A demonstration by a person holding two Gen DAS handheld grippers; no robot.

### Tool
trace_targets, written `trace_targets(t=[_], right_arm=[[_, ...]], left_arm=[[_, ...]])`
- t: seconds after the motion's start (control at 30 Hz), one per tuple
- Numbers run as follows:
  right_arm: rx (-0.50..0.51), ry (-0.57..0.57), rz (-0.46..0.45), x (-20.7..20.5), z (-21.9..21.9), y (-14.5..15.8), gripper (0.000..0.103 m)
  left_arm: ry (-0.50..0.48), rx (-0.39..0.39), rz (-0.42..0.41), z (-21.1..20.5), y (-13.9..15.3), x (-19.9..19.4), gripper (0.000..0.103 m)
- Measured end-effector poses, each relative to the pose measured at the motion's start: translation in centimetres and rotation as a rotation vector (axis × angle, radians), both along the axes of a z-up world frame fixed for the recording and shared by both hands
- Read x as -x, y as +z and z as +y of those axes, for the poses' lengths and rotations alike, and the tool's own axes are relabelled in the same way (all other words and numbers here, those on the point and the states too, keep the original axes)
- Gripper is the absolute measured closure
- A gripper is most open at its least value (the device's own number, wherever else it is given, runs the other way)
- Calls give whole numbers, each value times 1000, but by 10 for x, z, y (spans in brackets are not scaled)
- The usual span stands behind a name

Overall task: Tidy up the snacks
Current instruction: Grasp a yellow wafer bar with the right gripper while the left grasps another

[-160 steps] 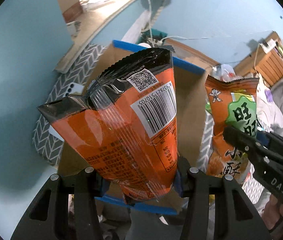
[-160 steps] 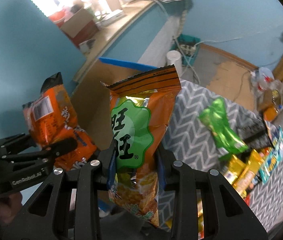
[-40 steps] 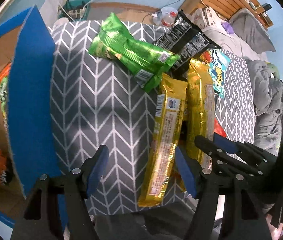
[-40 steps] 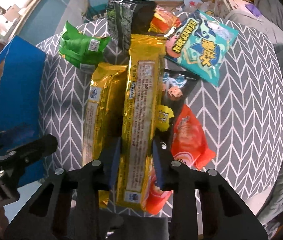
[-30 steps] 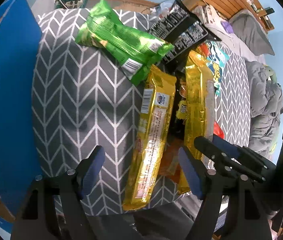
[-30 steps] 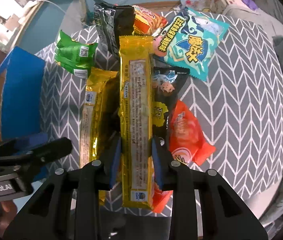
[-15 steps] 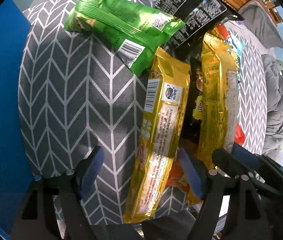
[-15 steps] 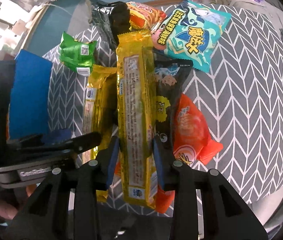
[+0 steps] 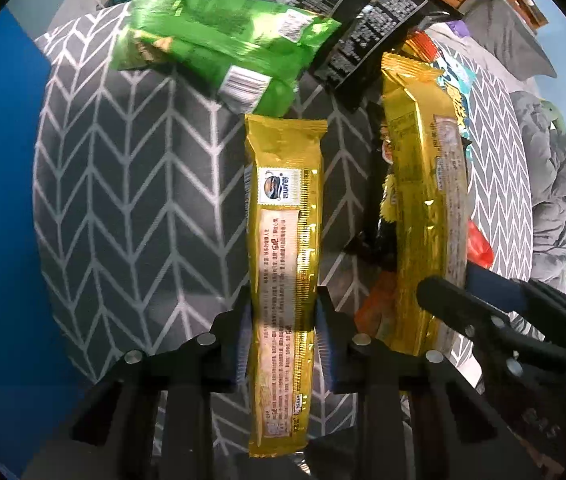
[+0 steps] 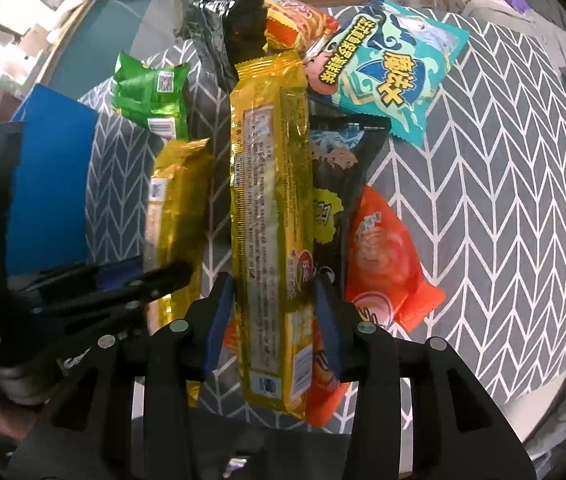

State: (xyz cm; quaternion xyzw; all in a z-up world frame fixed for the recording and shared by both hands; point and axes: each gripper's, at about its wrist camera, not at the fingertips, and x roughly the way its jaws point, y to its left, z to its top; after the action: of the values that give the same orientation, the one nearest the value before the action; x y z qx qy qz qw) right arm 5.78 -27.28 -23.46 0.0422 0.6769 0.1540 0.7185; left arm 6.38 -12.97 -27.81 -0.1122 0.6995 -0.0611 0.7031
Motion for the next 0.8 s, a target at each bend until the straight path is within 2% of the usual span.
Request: trace_targets(t=[0.23,0.43,0.47,0.63,0.8], right_arm=[[85,16,0,-6,26,-9,63],[135,23,-19,-13,48,-21,63],[140,30,-27,-14,51,-22,67],[134,47,-64,-12,63,-19,75],[93,40,-78,-5,58,-9,76]], left_arm=[[58,3,6,30,4,10,74],[78,7,6,40,9,17,74],[79,7,6,41,10,18,74],[59,20,20,47,15,19,74],[76,31,-1,54,25,21,74]])
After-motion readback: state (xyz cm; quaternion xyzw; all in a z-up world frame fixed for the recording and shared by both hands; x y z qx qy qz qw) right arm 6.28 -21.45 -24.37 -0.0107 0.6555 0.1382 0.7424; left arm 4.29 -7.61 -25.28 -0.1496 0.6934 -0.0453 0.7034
